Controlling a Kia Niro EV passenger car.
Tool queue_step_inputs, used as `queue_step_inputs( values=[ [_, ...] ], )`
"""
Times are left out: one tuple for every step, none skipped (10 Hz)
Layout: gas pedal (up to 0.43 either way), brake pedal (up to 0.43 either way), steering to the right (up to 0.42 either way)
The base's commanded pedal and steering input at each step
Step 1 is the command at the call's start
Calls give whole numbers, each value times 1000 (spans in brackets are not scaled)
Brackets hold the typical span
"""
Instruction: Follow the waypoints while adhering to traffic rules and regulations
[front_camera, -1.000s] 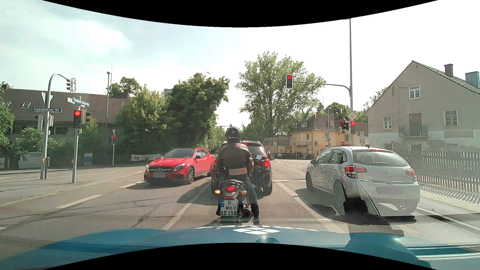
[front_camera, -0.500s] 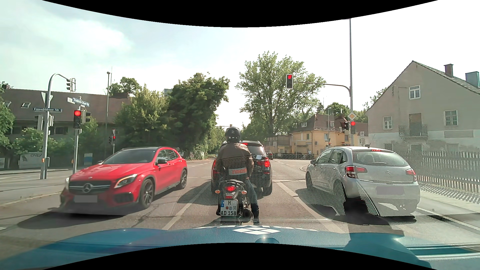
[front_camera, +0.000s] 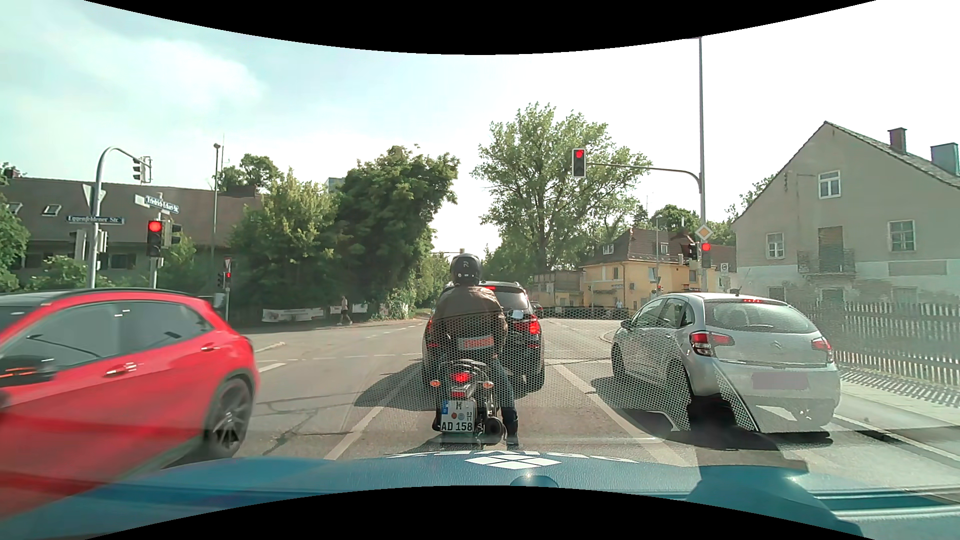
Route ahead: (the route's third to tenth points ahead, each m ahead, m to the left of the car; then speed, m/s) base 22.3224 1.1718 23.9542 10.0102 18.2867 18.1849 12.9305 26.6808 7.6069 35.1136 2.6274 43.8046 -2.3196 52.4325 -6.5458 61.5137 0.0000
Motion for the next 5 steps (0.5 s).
queue_step_inputs(
  values=[
    [0, 317, -11],
    [0, 317, -11],
    [0, 317, -11],
    [0, 317, -11],
    [0, 317, -11]
  ],
)
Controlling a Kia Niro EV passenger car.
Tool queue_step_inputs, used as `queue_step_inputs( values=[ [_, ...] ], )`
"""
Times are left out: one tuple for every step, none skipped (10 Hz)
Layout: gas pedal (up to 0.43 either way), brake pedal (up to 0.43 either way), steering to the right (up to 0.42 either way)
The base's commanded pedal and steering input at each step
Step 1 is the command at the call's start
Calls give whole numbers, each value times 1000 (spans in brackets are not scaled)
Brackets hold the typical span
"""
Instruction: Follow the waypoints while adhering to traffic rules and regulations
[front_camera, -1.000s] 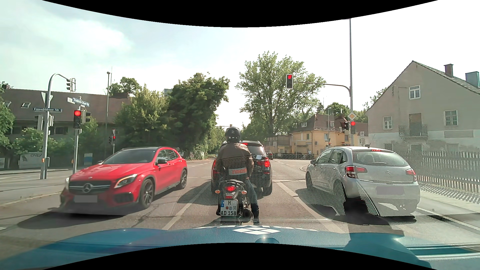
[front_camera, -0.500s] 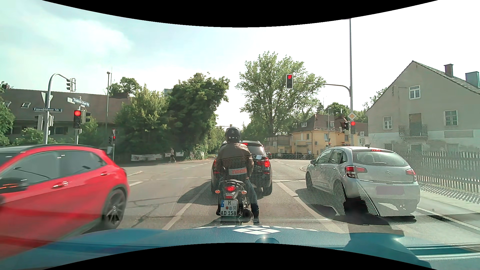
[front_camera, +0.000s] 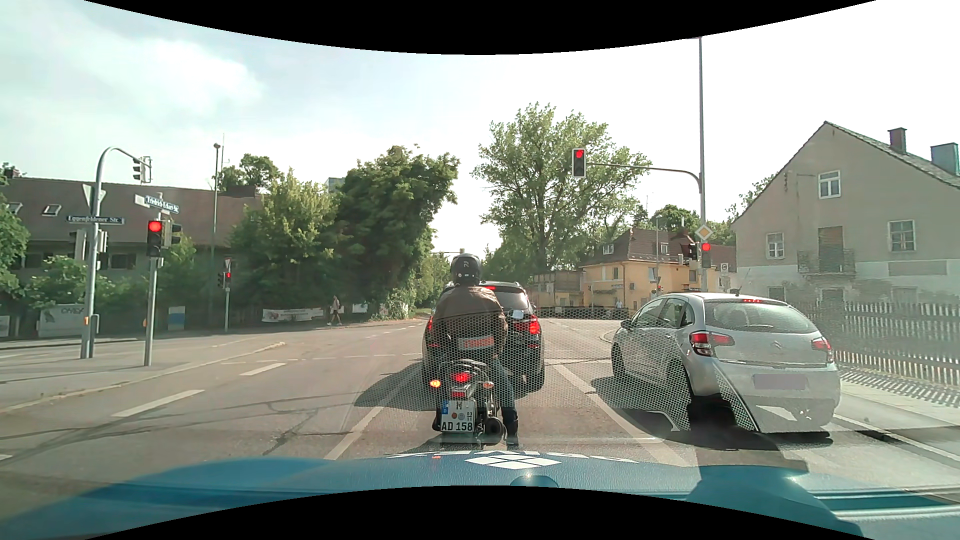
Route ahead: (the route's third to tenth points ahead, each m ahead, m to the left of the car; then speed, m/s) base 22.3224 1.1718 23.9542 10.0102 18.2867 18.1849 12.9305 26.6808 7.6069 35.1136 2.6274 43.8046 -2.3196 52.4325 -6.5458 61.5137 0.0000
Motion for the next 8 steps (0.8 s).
queue_step_inputs(
  values=[
    [0, 317, -11],
    [0, 317, -11],
    [0, 317, -11],
    [0, 311, -11],
    [0, 317, -11],
    [0, 317, -11],
    [0, 317, -11],
    [0, 317, -11]
  ],
)
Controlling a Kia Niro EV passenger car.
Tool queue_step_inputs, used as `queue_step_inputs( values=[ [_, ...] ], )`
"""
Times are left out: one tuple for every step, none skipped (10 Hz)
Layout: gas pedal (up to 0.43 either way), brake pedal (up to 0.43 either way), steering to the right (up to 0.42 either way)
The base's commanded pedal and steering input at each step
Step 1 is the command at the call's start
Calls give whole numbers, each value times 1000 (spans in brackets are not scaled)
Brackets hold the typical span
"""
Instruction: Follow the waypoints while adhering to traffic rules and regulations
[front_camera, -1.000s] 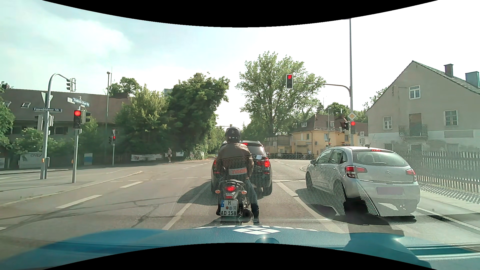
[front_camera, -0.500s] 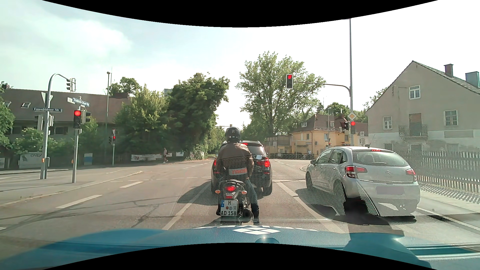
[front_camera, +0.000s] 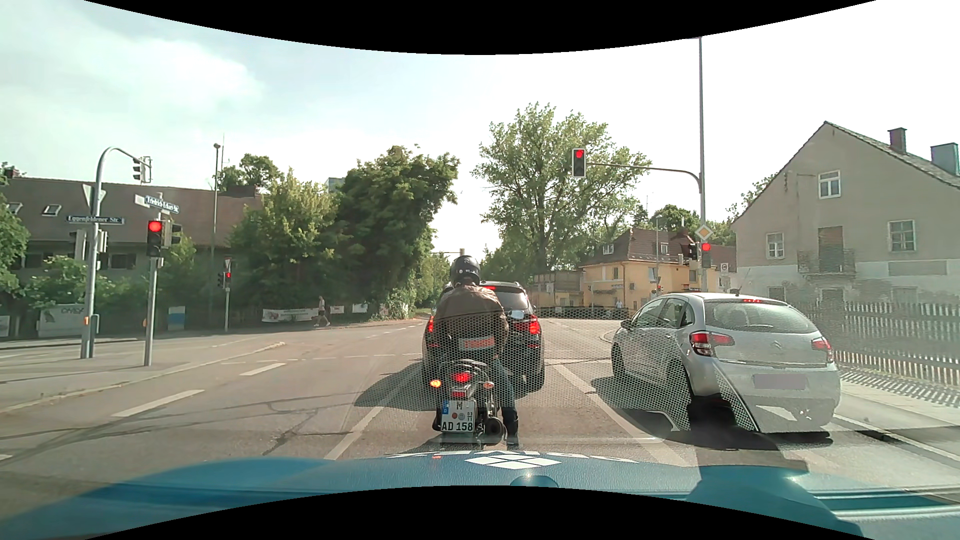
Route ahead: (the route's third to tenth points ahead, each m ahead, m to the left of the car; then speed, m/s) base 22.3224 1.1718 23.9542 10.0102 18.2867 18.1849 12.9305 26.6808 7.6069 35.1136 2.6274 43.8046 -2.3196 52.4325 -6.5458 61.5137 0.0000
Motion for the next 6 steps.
queue_step_inputs(
  values=[
    [0, 317, -11],
    [0, 317, -11],
    [0, 317, -11],
    [0, 317, -11],
    [0, 317, -11],
    [0, 317, -11]
  ],
)
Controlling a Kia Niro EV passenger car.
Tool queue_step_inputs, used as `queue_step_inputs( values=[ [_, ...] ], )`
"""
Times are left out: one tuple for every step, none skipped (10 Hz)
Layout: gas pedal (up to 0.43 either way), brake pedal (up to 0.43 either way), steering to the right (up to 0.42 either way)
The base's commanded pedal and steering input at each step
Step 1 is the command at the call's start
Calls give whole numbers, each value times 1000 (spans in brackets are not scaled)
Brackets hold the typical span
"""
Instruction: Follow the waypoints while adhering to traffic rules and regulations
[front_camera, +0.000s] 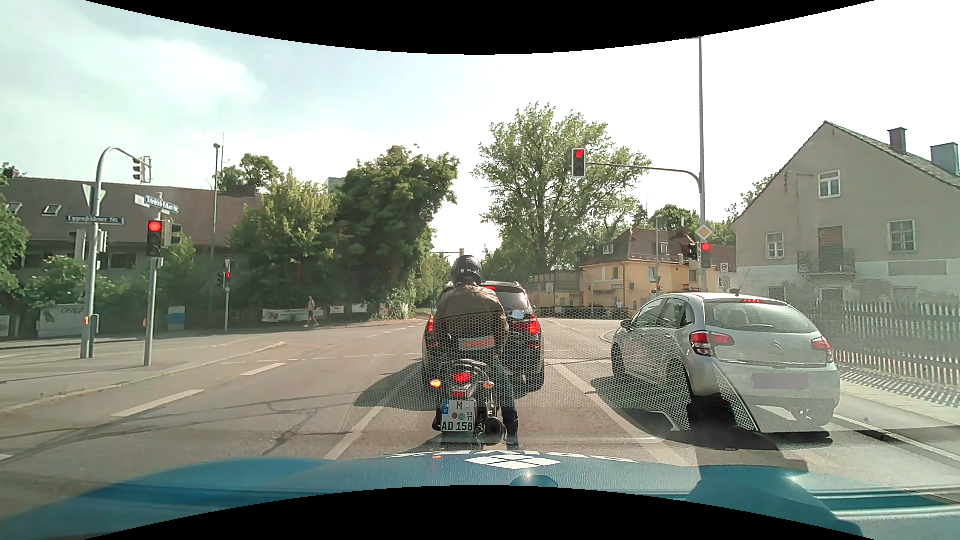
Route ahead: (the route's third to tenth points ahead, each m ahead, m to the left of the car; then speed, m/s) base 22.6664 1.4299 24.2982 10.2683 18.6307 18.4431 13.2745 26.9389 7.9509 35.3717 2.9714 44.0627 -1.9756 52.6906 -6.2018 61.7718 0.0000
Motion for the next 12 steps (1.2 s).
queue_step_inputs(
  values=[
    [0, 317, -11],
    [0, 317, -11],
    [0, 317, -11],
    [0, 317, -11],
    [0, 317, -11],
    [0, 317, -11],
    [0, 317, -11],
    [0, 317, -11],
    [0, 317, -11],
    [0, 317, -11],
    [0, 317, -11],
    [0, 311, -11]
  ],
)
